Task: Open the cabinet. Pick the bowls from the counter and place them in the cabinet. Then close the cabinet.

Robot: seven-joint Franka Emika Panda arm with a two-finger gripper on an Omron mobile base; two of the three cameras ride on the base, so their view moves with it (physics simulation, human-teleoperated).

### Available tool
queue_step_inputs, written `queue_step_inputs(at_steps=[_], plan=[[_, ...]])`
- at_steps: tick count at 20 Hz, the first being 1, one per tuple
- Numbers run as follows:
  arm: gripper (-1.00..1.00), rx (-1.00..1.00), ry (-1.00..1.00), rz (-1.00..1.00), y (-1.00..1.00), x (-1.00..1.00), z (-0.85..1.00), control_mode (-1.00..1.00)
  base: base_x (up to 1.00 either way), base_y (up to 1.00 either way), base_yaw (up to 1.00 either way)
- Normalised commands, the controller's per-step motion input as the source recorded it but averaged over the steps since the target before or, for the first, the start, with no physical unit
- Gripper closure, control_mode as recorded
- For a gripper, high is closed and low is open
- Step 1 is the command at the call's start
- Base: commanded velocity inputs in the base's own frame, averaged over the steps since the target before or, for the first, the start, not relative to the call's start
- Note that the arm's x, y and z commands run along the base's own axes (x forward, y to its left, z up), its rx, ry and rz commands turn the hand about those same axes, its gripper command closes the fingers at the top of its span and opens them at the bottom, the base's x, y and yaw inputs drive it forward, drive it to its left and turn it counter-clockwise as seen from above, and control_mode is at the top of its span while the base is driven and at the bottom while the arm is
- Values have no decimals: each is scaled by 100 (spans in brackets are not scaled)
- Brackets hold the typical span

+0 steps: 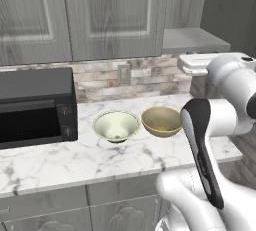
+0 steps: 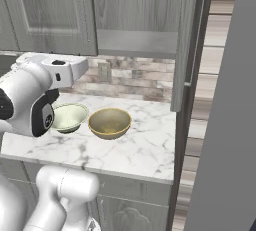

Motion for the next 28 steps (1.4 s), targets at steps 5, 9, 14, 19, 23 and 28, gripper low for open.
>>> queue_step_inputs(at_steps=[5, 9, 14, 19, 23, 28], plan=[[-100, -16, -17, 0, 17, 30, 0, -100, 0, 0, 0], [-100, -15, -19, 0, 14, 38, 0, -100, 0, 0, 0], [-100, -4, -13, 0, 0, 59, 0, -100, 0, 0, 0], [-100, 0, -1, 5, 3, 47, 0, -100, 0, 0, 0], [-100, 1, 2, 7, 6, 24, 0, -100, 0, 0, 0], [-100, 7, 1, 6, 0, 22, 0, -100, 0, 0, 0]])
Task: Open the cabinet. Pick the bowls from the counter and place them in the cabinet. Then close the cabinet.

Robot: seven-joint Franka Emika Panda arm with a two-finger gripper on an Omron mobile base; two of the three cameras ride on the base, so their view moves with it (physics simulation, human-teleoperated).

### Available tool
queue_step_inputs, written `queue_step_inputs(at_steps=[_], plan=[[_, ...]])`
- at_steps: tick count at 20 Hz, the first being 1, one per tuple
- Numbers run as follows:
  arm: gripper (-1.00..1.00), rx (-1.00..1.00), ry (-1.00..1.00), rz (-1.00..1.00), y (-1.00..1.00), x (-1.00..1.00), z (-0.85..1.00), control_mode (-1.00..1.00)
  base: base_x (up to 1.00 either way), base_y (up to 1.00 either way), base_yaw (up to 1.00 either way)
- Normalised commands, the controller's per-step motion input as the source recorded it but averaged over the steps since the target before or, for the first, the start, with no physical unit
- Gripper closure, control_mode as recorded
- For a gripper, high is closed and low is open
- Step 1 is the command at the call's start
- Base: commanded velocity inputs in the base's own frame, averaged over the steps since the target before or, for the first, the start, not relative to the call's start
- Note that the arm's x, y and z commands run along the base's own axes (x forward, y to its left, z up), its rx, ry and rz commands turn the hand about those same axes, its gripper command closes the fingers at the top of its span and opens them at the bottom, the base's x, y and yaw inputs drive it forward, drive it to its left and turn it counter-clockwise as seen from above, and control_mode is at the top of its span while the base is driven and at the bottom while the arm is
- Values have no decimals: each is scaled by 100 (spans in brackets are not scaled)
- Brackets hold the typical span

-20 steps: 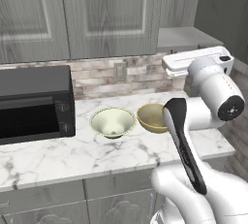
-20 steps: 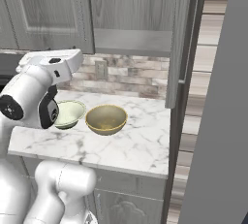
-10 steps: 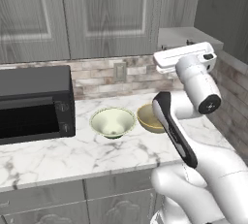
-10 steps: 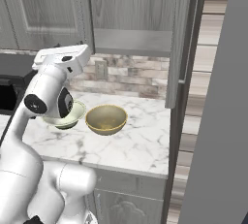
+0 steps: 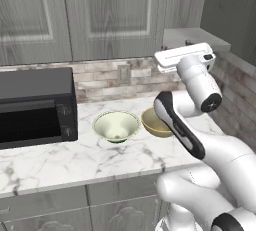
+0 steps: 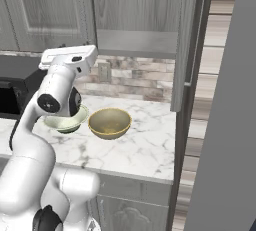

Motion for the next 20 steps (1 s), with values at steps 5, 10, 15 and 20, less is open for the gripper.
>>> queue_step_inputs(at_steps=[5, 10, 15, 20], plan=[[-100, 15, 3, 1, 0, 29, 0, -100, 0, 0, 0], [-100, 3, 0, 0, 10, 24, 0, -100, 0, 0, 0], [-100, 0, 0, 0, 13, 27, 0, -100, 0, 0, 0], [-100, 0, 0, 0, 0, 42, 0, -100, 0, 0, 0]])
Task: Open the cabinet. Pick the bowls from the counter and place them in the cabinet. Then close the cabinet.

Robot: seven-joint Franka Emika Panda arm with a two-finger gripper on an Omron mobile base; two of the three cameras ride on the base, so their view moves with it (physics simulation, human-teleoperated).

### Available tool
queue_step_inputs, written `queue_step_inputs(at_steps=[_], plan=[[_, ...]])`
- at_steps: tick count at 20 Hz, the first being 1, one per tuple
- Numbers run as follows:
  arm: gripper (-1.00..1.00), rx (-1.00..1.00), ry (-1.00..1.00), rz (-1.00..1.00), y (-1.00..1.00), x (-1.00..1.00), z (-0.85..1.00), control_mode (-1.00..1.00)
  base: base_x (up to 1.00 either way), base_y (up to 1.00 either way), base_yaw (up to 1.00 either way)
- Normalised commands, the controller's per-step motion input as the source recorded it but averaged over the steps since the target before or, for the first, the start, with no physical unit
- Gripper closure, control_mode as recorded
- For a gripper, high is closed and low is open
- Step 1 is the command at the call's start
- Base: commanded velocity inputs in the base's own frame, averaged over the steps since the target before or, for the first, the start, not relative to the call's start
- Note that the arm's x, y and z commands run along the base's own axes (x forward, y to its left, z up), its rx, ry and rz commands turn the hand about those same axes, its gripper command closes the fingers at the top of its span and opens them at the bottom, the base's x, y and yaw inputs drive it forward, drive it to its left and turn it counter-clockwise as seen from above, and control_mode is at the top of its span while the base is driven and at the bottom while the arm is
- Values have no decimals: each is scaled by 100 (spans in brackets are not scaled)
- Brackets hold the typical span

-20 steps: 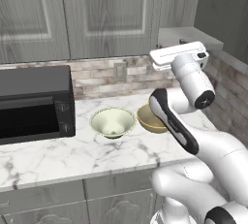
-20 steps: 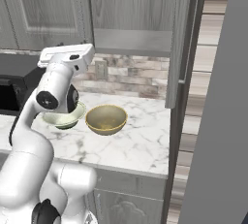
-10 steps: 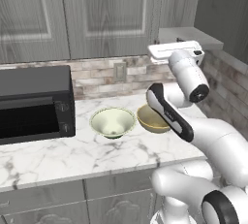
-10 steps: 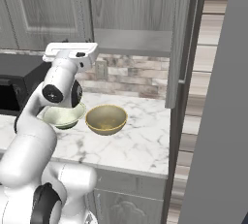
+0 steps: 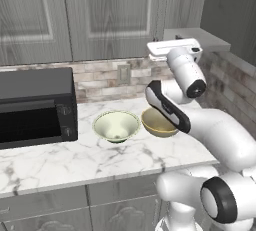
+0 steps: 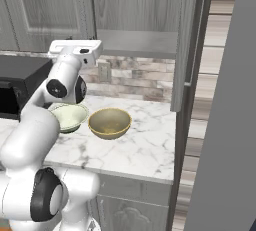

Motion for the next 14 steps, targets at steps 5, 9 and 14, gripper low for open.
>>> queue_step_inputs(at_steps=[5, 9, 14], plan=[[-100, 0, 0, 0, 1, 50, -1, -100, 0, 0, 0], [-100, 0, 0, 0, 4, 52, -6, -100, 0, 0, 0], [-100, 0, 0, 0, 7, 48, -8, -100, 0, 0, 0]])
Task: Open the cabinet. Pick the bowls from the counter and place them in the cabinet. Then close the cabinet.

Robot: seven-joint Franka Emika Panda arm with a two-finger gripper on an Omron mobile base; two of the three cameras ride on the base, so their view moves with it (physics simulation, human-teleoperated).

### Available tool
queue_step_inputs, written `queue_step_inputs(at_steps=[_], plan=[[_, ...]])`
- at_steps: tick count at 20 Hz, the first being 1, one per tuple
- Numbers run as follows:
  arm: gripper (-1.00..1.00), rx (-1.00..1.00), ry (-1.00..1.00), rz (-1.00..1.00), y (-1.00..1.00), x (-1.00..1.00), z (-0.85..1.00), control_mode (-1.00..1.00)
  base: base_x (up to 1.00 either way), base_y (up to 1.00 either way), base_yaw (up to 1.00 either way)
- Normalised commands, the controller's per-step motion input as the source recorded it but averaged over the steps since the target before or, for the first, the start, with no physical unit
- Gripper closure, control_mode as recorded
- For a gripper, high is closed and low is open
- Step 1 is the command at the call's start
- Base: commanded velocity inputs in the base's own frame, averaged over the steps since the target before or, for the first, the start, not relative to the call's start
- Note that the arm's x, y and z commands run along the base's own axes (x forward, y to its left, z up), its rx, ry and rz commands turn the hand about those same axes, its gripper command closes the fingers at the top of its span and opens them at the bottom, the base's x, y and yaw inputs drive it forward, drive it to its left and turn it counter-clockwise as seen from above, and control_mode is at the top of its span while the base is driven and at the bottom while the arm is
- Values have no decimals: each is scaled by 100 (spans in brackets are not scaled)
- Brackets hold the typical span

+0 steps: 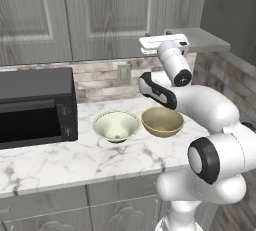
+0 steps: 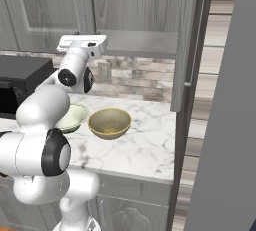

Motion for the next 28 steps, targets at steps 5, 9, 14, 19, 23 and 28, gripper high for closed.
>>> queue_step_inputs(at_steps=[5, 9, 14, 19, 23, 28], plan=[[100, 0, 0, 0, 3, 55, -3, -100, 0, 0, 0], [100, 0, 0, 0, 1, 41, 0, -100, 0, 0, 0], [100, 0, 0, 0, 0, 40, 0, -100, 0, 0, 0], [100, 13, 0, 0, -16, -7, -3, -100, 0, 0, 0], [100, 15, 0, -14, -85, 3, -3, -100, 0, 0, 0], [100, 9, 3, -24, -52, 44, -20, -100, 0, 0, 0]])
